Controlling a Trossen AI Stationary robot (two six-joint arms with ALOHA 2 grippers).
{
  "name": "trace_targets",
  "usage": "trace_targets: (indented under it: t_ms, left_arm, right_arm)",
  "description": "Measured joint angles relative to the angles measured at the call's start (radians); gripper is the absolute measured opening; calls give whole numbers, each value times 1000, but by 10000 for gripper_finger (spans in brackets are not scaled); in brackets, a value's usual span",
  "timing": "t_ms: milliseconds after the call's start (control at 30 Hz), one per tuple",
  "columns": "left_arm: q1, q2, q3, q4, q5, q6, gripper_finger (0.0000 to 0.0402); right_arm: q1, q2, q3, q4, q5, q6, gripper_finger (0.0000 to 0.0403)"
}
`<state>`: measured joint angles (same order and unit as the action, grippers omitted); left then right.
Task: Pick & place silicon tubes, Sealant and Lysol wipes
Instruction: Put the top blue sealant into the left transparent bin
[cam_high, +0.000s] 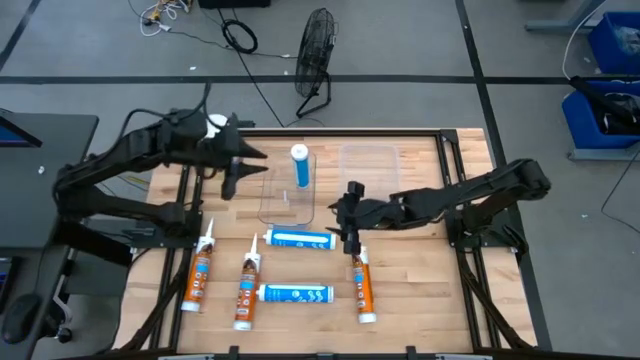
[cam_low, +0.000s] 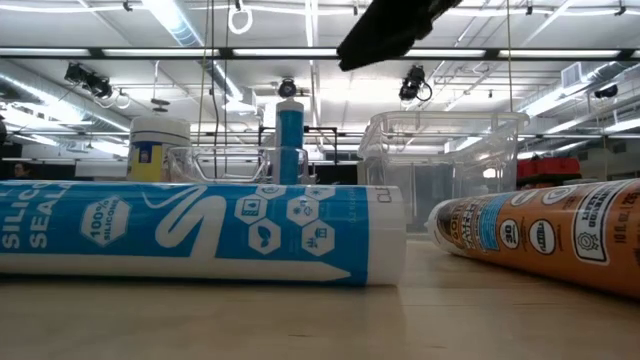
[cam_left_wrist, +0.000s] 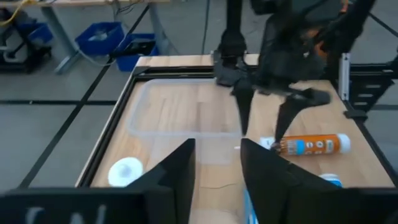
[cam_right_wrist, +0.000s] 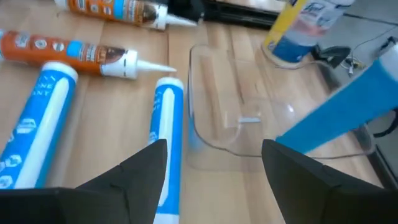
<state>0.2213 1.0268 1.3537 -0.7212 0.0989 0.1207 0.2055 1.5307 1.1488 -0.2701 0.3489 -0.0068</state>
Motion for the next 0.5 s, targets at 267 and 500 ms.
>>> trace_targets:
  t_ms: [267, 500]
  left_arm:
    - [-141, -8, -14, 14, -20, 22, 26]
    - [-223, -8, -88, 59, -20, 22, 14]
  right_arm:
    - [4, 44, 0, 3, -31, 41, 268]
    - [6, 113, 0, 2, -76, 80, 268]
